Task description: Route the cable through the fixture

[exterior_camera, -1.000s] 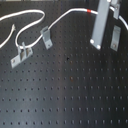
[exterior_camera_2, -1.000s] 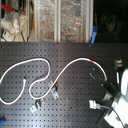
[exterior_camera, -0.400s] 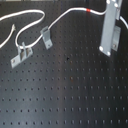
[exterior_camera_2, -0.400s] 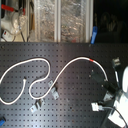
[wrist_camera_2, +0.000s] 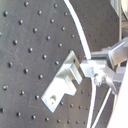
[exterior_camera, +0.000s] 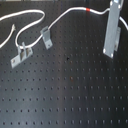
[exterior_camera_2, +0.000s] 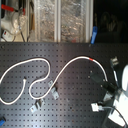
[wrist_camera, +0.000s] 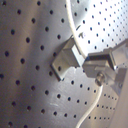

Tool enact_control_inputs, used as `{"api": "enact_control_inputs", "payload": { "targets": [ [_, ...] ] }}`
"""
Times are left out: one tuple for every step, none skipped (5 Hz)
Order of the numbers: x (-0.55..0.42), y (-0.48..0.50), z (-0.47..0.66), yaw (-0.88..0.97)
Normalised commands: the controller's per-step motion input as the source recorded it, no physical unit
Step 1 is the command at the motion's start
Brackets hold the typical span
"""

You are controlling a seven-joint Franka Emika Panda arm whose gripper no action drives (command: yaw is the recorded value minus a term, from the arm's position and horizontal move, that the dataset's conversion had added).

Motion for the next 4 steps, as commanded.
{"api": "enact_control_inputs", "payload": {
  "targets": [
    [-0.010, 0.005, 0.00, 0.00],
    [-0.259, 0.128, -0.07, 0.13],
    [-0.152, 0.065, -0.01, 0.14],
    [0.000, 0.000, 0.03, 0.00]
  ]
}}
